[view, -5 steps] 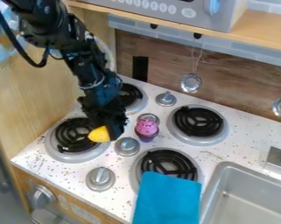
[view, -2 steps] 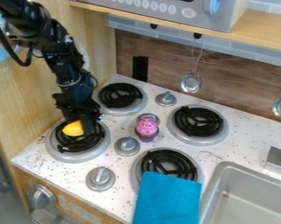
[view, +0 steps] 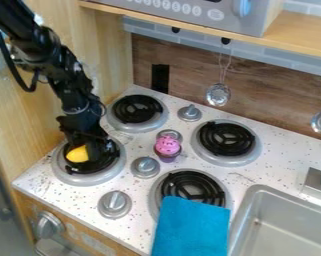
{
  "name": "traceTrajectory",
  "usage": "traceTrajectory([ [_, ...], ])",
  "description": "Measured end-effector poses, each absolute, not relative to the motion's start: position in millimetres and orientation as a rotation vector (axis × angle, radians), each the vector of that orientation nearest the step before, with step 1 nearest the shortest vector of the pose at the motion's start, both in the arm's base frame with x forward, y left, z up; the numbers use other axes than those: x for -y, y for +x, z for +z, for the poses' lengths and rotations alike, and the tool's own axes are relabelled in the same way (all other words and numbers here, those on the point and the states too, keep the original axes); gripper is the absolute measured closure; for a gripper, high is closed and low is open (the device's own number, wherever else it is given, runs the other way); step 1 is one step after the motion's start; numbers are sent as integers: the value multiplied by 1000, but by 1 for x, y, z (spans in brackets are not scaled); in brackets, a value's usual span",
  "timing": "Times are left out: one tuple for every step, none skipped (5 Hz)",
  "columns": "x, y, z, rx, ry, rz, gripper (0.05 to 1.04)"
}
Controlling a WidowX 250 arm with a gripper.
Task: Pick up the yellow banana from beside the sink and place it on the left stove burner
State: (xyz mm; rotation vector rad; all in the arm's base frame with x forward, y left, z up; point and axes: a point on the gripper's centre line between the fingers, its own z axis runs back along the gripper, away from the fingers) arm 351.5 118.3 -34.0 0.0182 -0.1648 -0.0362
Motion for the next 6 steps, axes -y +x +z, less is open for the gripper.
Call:
traceTrajectory([
  [-128,359,-40,211,75,-14,579],
  [-132,364,-45,224,93,19,507],
  [-130,360,-47,219,86,29,209],
  [-128,345,-40,209,81,38,69],
  [-126,338,-18,243,90,55,73],
  [-121,324,3,232,86,71,73],
])
